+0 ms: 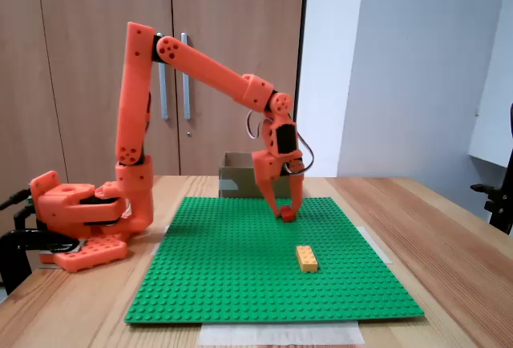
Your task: Pick the red lego block and put it in the box.
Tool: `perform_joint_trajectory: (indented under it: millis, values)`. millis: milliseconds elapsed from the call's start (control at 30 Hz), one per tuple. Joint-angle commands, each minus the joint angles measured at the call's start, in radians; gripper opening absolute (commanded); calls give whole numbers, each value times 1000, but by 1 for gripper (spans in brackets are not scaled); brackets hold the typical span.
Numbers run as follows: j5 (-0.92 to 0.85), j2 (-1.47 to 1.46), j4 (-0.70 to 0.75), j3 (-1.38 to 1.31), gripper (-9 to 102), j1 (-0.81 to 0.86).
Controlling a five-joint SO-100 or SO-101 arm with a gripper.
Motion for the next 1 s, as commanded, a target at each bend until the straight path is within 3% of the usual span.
perform_joint_trajectory:
  millis: [0,667,967]
  values:
    - [-2,38,20,-8,11,3]
    - [-14,147,58,18,4,2]
    - [-41,314,156,-15,3,14]
